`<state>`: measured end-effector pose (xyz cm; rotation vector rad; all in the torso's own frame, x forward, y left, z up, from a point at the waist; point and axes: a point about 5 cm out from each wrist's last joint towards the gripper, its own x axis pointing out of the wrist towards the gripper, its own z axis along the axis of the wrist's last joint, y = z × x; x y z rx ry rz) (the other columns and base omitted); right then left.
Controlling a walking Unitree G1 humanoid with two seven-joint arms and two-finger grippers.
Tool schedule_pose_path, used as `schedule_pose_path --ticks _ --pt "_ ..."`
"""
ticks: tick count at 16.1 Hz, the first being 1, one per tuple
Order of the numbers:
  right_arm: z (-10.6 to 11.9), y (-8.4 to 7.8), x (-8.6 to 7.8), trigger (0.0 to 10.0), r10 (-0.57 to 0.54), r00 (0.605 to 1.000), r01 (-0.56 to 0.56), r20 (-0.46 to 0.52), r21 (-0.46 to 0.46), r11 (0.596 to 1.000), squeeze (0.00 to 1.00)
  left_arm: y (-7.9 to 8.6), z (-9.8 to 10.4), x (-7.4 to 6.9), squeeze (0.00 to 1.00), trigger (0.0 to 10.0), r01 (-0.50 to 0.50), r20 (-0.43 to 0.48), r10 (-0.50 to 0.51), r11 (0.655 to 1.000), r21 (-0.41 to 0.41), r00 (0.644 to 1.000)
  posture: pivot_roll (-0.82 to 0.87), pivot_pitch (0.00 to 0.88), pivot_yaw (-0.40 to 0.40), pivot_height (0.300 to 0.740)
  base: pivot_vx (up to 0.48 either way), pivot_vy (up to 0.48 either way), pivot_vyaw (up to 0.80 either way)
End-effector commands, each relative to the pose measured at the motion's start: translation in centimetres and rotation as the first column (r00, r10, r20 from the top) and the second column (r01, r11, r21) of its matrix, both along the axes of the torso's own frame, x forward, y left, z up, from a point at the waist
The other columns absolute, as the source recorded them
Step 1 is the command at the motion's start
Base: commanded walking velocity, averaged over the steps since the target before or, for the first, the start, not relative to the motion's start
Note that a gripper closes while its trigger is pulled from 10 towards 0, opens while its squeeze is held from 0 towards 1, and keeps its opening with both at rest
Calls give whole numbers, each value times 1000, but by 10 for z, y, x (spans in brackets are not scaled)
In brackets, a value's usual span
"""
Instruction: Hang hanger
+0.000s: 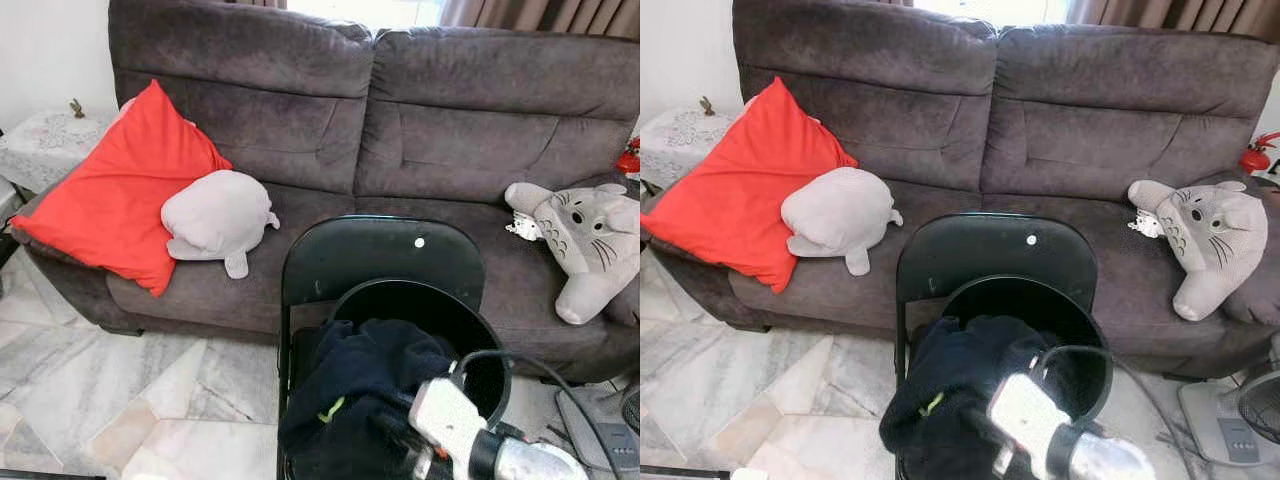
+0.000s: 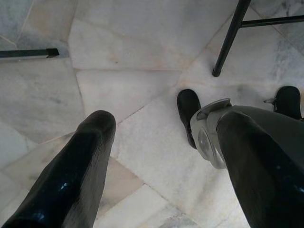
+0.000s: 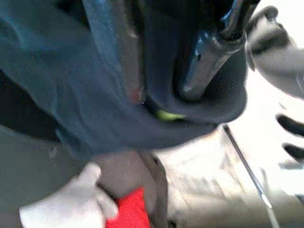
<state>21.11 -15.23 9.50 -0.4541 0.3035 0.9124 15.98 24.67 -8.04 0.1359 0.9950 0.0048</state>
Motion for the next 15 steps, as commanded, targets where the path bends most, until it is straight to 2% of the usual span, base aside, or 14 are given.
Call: schedule_pose_path --ticks 1,5,7,9,11,12,14,15 --pt "-5 -3 0 10000 -21 1000 20 -17 -38 999 0 1 -2 -5 0 10000 9 -28 -9 1000 9 1000 -124 81 -21 740 0 0 0" --pt "-9 -6 4 10000 -70 998 71 7 -97 993 0 1 -2 -5 0 10000 10 -28 -10 1000 8 1000 -125 83 -20 740 0 0 0" --pt "-8 -4 8 10000 -100 994 103 37 -83 991 0 1 -2 -5 0 10000 10 -28 -10 1000 8 1000 -124 83 -21 740 0 0 0" --pt "-6 0 8 10000 -92 995 93 27 -43 995 0 1 -2 -5 0 10000 9 -28 -9 1000 7 1000 -123 83 -21 740 0 0 0" --pt "-3 5 2 10000 -59 998 60 -14 17 998 0 1 -2 -5 0 10000 9 -29 -9 1000 6 1000 -126 84 -21 740 0 0 0" --pt "-3 6 -6 10000 -17 997 19 -74 28 999 0 1 -2 -5 0 10000 10 -30 -9 1000 6 1000 -130 84 -22 740 0 0 0" --pt "-7 5 -17 10000 29 990 -31 -139 -11 999 0 0 -2 -5 0 10000 12 -30 -11 1000 3 999 -129 85 -21 740 0 0 0" --pt "-7 5 -16 10000 20 990 -23 -137 -15 1000 0 0 -2 -5 0 10000 12 -30 -12 1000 3 999 -130 85 -21 740 0 0 0"
